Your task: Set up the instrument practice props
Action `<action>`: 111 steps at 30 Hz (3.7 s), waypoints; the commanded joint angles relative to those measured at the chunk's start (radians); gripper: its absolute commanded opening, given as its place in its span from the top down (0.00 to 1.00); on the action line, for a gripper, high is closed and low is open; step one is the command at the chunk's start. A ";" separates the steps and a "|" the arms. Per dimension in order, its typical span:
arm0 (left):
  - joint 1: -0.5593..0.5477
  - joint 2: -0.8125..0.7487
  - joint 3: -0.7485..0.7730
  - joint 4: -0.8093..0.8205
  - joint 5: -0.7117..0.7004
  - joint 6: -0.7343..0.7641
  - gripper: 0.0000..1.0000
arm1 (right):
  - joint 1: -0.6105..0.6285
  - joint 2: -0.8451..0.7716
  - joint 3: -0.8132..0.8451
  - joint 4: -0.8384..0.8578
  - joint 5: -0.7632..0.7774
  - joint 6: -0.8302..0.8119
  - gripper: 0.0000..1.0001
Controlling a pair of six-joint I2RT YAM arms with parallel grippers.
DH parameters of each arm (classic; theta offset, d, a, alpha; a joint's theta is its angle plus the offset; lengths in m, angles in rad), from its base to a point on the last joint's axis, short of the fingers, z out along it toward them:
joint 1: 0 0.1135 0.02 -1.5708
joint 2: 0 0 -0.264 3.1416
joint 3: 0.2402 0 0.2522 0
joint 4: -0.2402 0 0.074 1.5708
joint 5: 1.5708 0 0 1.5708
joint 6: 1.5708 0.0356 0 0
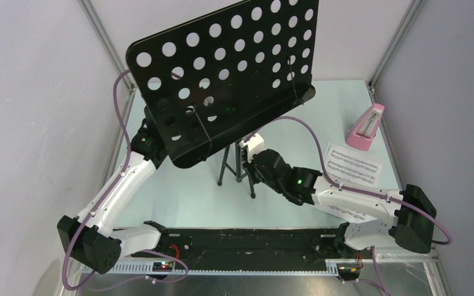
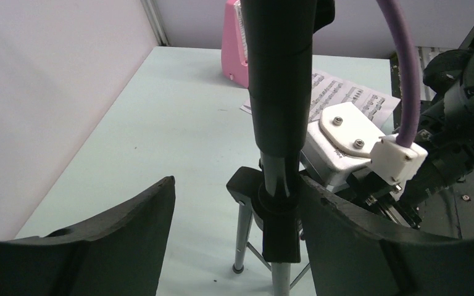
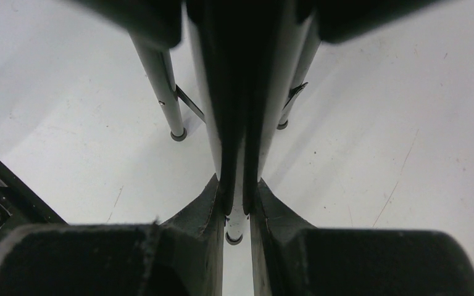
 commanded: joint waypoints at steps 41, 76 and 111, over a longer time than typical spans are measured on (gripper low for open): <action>0.066 -0.198 -0.444 0.141 -0.083 -0.129 0.16 | 0.036 0.107 -0.008 -0.249 0.009 -0.032 1.00; 0.011 -0.108 -0.404 0.016 -0.338 0.147 1.00 | 0.044 0.099 -0.025 -0.331 0.061 -0.015 1.00; 0.360 -0.128 -0.285 -0.147 -0.346 0.330 1.00 | 0.049 0.086 0.017 -0.380 -0.007 0.007 1.00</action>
